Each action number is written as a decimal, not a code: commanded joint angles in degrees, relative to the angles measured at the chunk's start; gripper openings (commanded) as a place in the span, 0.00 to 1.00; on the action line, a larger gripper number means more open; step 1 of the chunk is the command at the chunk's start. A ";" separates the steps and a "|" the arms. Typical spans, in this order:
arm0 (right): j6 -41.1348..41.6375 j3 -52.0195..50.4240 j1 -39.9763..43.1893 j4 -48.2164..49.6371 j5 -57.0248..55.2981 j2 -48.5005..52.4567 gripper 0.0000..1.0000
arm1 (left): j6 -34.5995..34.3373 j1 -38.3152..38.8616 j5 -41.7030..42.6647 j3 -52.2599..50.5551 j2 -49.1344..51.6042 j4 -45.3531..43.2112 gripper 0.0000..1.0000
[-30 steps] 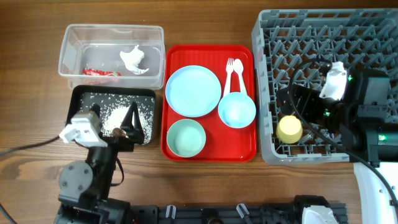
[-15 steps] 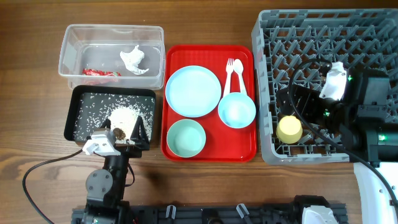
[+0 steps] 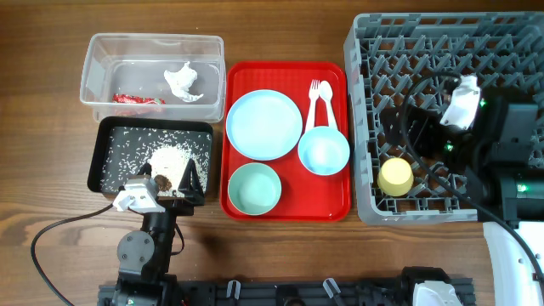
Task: Sort waste into correct bins and load items into the dishwasher rack
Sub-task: 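Grasp the pale green bowl with the right gripper and carry it to the rack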
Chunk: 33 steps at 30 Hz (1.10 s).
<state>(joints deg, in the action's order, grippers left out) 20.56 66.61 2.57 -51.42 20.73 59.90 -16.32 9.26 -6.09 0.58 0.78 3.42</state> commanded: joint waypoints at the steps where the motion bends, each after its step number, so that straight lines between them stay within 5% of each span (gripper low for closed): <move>1: 6.86 0.61 0.02 1.01 -3.34 -0.09 1.00 | 0.92 -0.37 0.48 -0.26 -0.50 0.04 1.00; 2: 6.73 0.61 0.02 1.75 0.24 -0.11 0.99 | 0.94 -0.37 0.48 -0.26 -0.50 0.04 1.00; 3: -2.29 0.61 -0.66 2.01 7.63 0.35 1.00 | 0.94 -0.37 0.48 -0.26 -0.50 0.04 1.00; 6: -10.03 0.61 -6.64 -4.11 6.62 2.25 1.00 | 0.92 -0.37 0.48 -0.26 -0.50 0.04 1.00; 11: -5.38 0.59 -34.38 -5.44 -13.97 11.52 1.00 | 0.92 -0.37 0.48 -0.26 -0.48 0.04 1.00; 15: -3.82 0.52 -44.63 -0.66 -14.14 22.34 0.86 | 0.92 -0.37 0.48 -0.26 -0.48 0.04 1.00; 24: -8.61 0.50 -48.00 5.55 -13.94 43.06 0.57 | 0.92 -0.37 0.48 -0.26 -0.48 0.04 1.00; 27: -10.03 0.50 -48.00 6.12 -13.97 43.85 0.23 | 0.92 -0.37 0.48 -0.26 -0.48 0.04 1.00; 33: -12.59 -2.03 -47.98 10.14 -16.31 43.87 0.29 | 0.94 -0.37 0.48 -0.26 -0.46 0.04 1.00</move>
<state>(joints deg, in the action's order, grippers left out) 9.52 66.52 -45.21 -42.89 6.24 102.59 -16.32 9.26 -6.09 0.58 0.80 3.42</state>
